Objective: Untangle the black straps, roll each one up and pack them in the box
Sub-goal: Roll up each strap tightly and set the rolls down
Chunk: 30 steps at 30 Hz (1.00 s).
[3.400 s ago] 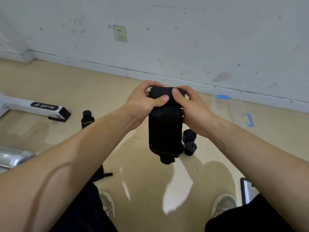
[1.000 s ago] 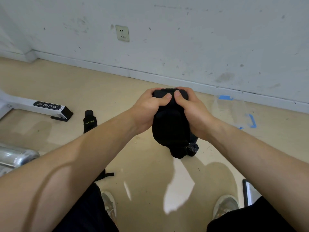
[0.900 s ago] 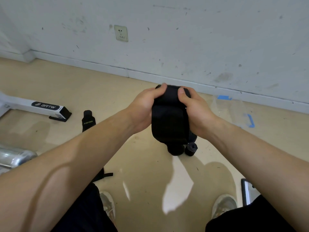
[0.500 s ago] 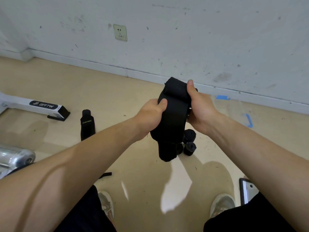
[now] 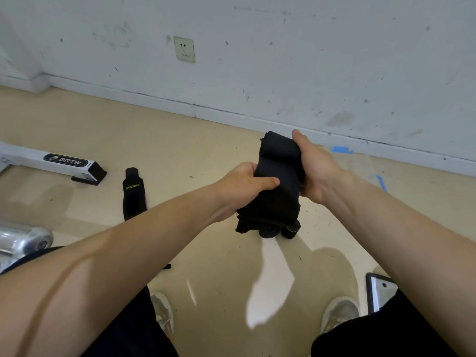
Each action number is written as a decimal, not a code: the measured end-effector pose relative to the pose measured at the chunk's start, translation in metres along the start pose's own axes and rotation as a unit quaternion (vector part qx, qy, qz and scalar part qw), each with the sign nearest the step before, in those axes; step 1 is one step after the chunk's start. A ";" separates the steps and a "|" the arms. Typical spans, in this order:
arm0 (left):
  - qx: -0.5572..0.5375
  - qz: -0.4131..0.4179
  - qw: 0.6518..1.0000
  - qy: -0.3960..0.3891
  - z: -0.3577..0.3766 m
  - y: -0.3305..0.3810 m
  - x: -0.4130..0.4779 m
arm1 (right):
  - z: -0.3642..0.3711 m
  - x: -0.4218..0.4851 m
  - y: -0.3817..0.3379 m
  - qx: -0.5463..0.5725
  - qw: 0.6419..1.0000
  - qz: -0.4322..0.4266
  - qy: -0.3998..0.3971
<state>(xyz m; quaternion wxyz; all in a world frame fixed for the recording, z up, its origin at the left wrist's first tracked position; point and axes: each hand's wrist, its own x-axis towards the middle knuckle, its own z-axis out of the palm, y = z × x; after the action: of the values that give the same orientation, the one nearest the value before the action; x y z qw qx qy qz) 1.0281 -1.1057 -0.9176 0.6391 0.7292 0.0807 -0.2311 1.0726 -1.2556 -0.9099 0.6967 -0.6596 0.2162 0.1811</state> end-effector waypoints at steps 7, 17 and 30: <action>-0.114 -0.004 0.992 -0.052 -0.020 0.012 -0.003 | 0.013 -0.001 0.005 0.043 0.991 -0.116 -0.041; -0.122 -0.016 0.992 -0.009 -0.033 0.017 -0.002 | 0.008 -0.005 0.003 0.014 0.977 -0.187 -0.099; -0.137 -0.064 0.988 -0.007 -0.036 0.029 -0.007 | 0.007 -0.007 0.004 -0.158 0.942 -0.276 -0.111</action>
<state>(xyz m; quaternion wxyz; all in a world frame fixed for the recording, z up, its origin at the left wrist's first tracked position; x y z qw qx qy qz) 1.0417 -1.0745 -0.8860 0.7176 0.6264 0.1533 -0.2630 1.0653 -1.2479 -0.9093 0.6254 -0.7710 -0.0840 0.0858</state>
